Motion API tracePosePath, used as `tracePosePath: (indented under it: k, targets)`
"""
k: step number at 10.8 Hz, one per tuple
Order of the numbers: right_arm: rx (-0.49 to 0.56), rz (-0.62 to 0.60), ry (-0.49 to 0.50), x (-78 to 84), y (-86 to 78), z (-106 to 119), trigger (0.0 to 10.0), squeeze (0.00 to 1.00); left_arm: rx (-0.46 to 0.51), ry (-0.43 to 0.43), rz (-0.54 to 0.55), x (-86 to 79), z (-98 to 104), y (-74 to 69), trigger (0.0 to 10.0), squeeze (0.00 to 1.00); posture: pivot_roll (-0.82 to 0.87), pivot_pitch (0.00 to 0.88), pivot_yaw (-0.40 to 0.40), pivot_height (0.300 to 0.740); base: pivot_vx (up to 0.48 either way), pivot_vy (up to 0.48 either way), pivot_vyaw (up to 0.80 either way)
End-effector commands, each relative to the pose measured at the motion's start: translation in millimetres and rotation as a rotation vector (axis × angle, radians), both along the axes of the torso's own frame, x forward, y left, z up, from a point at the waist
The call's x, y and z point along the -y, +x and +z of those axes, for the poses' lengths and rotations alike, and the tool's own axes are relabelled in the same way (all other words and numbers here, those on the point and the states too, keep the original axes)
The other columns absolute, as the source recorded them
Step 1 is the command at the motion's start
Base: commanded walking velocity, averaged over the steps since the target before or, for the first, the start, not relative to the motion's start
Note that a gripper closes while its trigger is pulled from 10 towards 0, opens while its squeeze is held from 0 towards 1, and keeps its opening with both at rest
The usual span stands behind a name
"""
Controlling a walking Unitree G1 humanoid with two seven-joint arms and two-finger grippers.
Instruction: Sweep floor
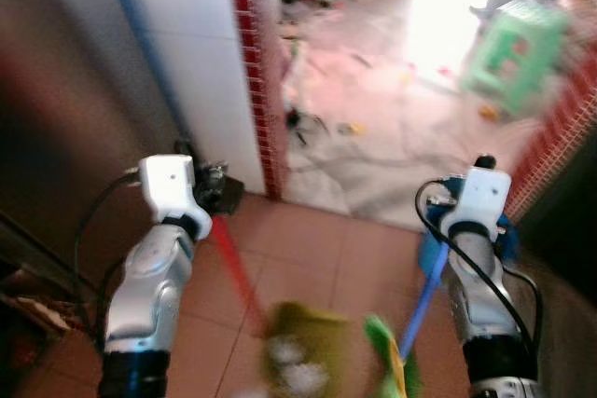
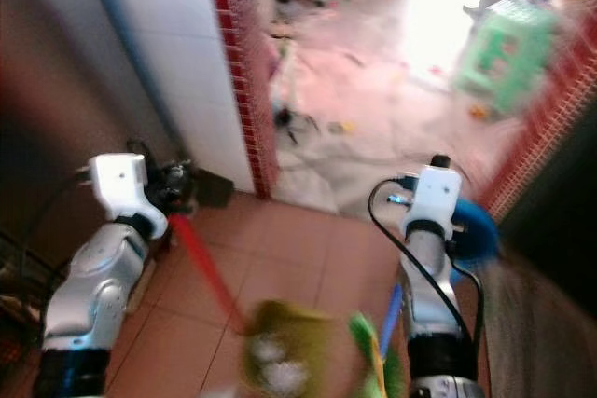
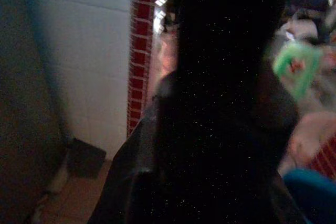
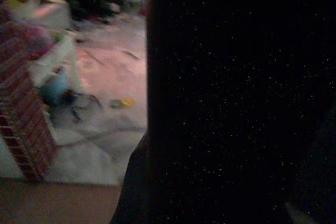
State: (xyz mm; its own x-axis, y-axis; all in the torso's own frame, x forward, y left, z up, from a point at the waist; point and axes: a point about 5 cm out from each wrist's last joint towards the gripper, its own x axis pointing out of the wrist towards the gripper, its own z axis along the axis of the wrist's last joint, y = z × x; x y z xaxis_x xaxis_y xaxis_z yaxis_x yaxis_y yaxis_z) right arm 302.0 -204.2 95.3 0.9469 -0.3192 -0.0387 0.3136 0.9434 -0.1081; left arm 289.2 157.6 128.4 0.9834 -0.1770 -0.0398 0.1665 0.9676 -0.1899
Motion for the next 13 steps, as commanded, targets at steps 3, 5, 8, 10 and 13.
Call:
tracePosePath:
  k: [3, 5, 8, 10, 13]
  targets:
    - [-0.032, 0.025, -0.036, -5.9, -0.8, -5.9, 10.0, 0.0, 0.016, 0.004, 0.032, -7.9, 4.0, 0.9, 10.0, 0.0, -0.06, 0.0, 0.069, 0.74, 0.235, 0.0, -0.8]
    - [-0.031, 0.032, -0.033, -7.5, -0.8, -6.7, 10.0, 0.0, 0.007, 0.001, 0.03, -8.5, 1.5, 0.8, 10.0, 0.0, -0.06, 0.0, 0.068, 0.74, 0.0, 0.0, -0.4]
    - [-0.03, 0.042, -0.021, -9.1, -1.0, -7.3, 10.0, 0.0, 0.001, -0.006, 0.022, -6.8, -0.2, 1.1, 10.0, 0.0, -0.06, 0.0, 0.066, 0.74, 0.0, 0.272, -0.27]
    - [-0.028, 0.044, -0.029, -7.6, 0.1, -6.4, 10.0, 0.0, -0.004, -0.014, 0.022, -5.8, -1.4, 1.4, 10.0, 0.0, -0.07, 0.0, 0.062, 0.74, 0.0, 0.48, -0.8]
    - [-0.003, 0.049, -0.076, -6.3, 1.4, -1.2, 10.0, 0.0, 0.0, -0.011, 0.015, -3.9, -1.5, 1.9, 10.0, 0.0, -0.07, 0.0, 0.057, 0.74, 0.0, 0.48, -0.73]
